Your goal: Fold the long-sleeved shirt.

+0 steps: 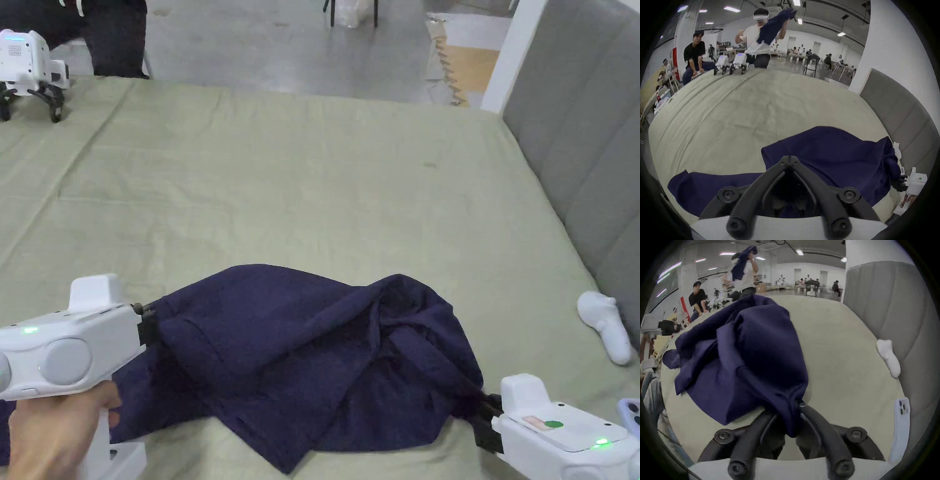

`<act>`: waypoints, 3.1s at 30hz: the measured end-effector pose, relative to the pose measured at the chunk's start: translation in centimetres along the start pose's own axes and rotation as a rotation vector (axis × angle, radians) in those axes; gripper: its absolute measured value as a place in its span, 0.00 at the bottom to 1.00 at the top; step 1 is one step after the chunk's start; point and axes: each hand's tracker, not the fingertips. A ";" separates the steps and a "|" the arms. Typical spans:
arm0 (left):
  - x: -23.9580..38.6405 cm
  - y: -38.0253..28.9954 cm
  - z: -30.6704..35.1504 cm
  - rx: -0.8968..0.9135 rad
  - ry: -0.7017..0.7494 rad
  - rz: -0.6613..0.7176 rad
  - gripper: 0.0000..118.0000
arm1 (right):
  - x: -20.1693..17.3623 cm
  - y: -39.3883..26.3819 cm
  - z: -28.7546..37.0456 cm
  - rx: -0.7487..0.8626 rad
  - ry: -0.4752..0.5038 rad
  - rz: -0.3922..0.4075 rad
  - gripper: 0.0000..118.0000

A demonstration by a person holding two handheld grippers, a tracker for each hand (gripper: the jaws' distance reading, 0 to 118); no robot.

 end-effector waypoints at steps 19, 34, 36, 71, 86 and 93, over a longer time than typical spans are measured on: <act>-4.1 4.6 -7.9 -0.213 -0.165 0.208 0.06 | 2.9 2.2 3.2 0.093 0.026 -0.114 0.06; -4.0 19.7 13.8 0.365 -0.236 0.104 0.05 | 1.5 19.6 20.0 0.598 0.091 -0.160 0.04; -4.3 22.0 16.7 0.429 -0.239 0.081 0.05 | 0.8 22.8 22.7 0.647 0.094 -0.125 0.04; 7.8 56.9 19.6 0.837 -0.052 -0.052 0.05 | 7.4 62.6 27.5 1.018 -0.326 -0.071 0.04; 2.4 31.0 5.2 0.407 -0.078 -0.121 0.05 | 7.3 38.2 12.7 0.591 -0.221 -0.095 0.04; -1.7 11.3 5.1 0.232 -0.075 -0.135 0.05 | 5.2 18.2 10.4 0.371 -0.220 -0.065 0.04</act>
